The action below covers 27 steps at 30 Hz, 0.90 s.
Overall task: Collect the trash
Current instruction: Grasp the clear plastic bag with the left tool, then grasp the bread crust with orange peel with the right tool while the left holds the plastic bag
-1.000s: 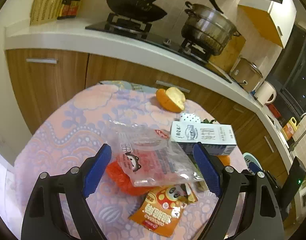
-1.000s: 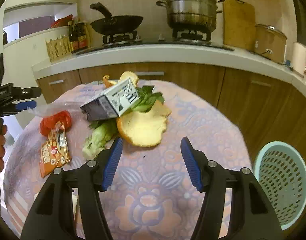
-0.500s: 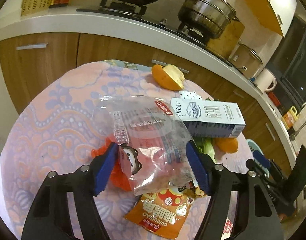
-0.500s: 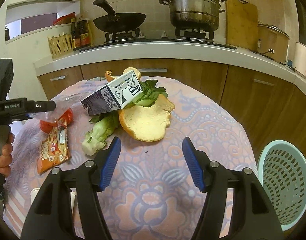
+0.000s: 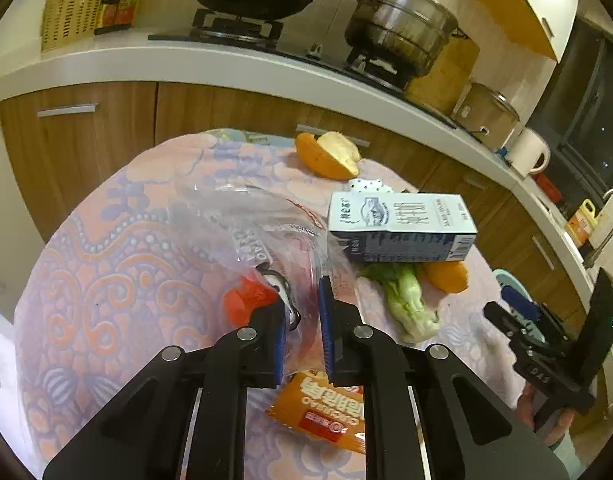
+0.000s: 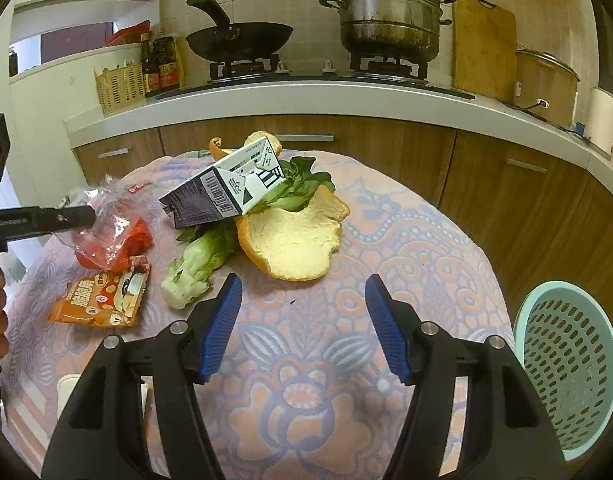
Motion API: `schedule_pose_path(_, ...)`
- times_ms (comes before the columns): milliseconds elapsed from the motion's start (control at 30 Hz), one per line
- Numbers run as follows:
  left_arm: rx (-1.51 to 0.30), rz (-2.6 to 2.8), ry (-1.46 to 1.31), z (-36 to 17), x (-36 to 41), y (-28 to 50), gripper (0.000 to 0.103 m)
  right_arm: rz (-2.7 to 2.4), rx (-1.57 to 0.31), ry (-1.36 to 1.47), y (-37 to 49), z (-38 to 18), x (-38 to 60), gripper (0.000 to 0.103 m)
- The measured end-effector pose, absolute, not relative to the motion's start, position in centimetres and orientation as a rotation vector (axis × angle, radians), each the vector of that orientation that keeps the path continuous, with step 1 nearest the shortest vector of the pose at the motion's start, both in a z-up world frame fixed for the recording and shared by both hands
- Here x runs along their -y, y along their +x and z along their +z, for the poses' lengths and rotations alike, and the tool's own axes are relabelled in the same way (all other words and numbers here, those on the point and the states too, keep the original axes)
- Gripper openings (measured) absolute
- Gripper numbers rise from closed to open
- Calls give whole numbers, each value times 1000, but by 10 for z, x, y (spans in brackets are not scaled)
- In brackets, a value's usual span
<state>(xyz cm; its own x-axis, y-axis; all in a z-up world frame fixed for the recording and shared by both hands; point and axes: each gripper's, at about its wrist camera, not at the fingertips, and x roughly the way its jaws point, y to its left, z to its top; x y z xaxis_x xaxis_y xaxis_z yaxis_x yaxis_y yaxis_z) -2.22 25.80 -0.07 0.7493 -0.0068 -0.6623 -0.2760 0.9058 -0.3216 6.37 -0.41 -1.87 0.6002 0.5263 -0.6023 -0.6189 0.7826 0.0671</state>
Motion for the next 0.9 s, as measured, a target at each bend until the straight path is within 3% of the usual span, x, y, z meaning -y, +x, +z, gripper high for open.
schedule_pose_path(633, -544, 113, -441, 40, -257, -52, 8, 708, -713, -122, 76, -12, 1, 60)
schedule_pose_path(900, -520, 87, -429, 47, -251, -52, 7, 691, -712, -285, 80, -14, -44, 60)
